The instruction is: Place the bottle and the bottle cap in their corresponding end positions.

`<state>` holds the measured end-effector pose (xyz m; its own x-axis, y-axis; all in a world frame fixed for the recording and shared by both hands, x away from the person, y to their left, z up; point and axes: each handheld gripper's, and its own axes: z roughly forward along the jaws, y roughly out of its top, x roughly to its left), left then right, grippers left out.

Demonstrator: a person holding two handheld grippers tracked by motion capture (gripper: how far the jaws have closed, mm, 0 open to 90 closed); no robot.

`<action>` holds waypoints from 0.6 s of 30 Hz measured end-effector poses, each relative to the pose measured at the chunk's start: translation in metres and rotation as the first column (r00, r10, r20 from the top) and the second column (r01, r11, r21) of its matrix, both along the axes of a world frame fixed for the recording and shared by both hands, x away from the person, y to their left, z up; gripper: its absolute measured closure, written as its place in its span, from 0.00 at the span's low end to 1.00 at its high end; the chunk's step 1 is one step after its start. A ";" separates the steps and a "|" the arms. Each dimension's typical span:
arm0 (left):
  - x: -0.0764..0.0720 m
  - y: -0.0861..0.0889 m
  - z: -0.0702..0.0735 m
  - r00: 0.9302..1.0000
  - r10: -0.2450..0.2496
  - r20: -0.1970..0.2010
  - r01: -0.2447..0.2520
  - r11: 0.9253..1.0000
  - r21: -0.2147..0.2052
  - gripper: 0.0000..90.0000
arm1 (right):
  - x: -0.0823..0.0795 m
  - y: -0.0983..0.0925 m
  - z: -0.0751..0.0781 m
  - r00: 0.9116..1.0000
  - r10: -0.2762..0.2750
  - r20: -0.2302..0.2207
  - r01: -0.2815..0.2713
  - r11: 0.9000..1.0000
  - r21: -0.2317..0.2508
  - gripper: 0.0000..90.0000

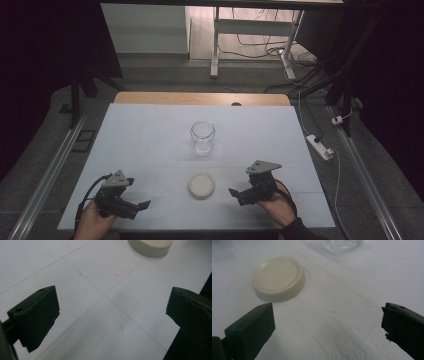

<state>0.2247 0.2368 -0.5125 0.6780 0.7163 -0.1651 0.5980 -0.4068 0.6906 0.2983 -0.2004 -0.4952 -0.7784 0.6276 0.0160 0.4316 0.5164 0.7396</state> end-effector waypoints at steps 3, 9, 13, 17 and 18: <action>-0.003 0.004 -0.001 1.000 0.016 -0.007 -0.016 1.000 -0.002 0.00 | -0.004 -0.008 -0.002 1.000 -0.014 -0.005 0.014 1.000 -0.002 0.00; -0.010 0.014 -0.004 0.999 0.048 -0.017 -0.048 0.999 -0.002 0.00 | -0.013 -0.023 -0.004 0.999 -0.045 -0.006 0.045 0.999 -0.006 0.00; -0.015 0.020 -0.005 0.997 0.069 -0.020 -0.069 0.998 -0.004 0.00 | -0.019 -0.035 -0.004 0.997 -0.077 -0.004 0.077 0.997 -0.007 0.00; -0.020 0.027 -0.006 0.995 0.094 -0.019 -0.094 0.996 -0.003 0.00 | -0.024 -0.048 -0.005 0.993 -0.114 -0.009 0.114 0.993 -0.007 0.00; -0.021 0.028 -0.006 0.995 0.096 -0.020 -0.097 0.995 -0.005 0.00 | -0.026 -0.052 -0.005 0.992 -0.124 -0.010 0.124 0.992 -0.009 0.00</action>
<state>0.2033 0.2653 -0.5185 0.6023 0.7771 -0.1826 0.6478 -0.3421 0.6807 0.2721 -0.2522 -0.5002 -0.6941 0.7197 0.0176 0.5004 0.4647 0.7306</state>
